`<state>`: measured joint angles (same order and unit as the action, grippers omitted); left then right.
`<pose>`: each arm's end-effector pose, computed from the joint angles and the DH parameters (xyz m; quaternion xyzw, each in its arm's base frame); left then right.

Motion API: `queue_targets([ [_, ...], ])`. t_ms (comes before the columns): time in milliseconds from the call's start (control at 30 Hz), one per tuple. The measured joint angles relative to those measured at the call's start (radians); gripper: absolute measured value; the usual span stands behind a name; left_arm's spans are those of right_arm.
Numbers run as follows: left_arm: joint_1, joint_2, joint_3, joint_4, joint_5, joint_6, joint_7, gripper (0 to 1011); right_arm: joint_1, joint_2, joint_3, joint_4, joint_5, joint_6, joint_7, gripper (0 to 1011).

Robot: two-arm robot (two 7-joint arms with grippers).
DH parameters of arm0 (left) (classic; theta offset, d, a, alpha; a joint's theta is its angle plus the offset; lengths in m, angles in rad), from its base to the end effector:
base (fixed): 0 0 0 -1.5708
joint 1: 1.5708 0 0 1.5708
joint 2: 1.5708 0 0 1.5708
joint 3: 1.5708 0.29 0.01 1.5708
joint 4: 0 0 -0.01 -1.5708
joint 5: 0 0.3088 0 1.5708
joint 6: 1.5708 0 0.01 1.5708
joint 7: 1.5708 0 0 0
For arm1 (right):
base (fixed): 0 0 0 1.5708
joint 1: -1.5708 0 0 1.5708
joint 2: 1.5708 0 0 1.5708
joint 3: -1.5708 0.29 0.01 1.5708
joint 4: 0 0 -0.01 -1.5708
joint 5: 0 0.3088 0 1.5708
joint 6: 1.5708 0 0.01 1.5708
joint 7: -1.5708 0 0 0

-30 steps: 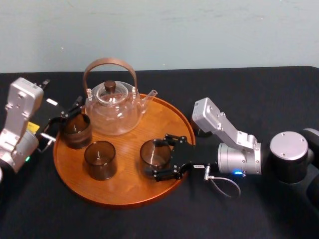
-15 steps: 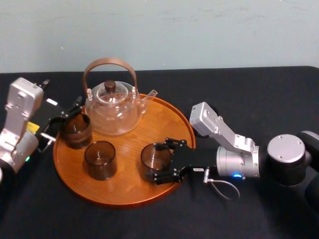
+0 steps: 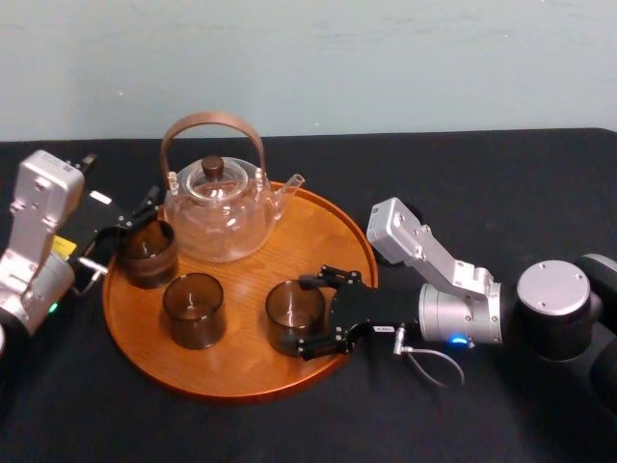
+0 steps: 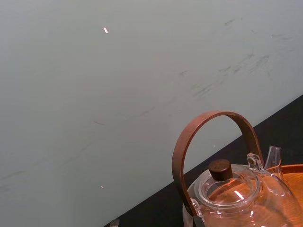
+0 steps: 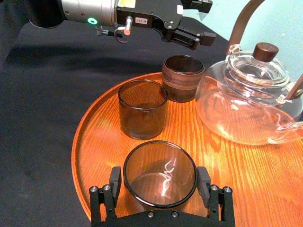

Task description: Pick up the glass from the table and place it on the tray.

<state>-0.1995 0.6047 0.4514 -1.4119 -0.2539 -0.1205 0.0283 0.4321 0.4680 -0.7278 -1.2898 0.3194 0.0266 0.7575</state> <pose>0.3581 0.0827 -0.3023 0.1416 -0.1324 0.5799 0.7913 0.3970 0.0110 -0.3021 -0.1894 -0.0100 -0.1550 0.9695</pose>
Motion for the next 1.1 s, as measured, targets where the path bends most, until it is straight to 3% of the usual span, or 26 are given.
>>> queue_targets([
  [733, 0.0, 0.0, 0.0, 0.0, 0.0, 0.0, 0.0, 1001, -0.002, 0.004, 0.006, 0.0, 0.012, 0.0, 0.011, 1002],
  [1100, 0.0, 0.0, 0.0, 0.0, 0.0, 0.0, 0.0, 1001, -0.036, 0.071, 0.04, -0.051, 0.057, 0.008, 0.031, 1002],
])
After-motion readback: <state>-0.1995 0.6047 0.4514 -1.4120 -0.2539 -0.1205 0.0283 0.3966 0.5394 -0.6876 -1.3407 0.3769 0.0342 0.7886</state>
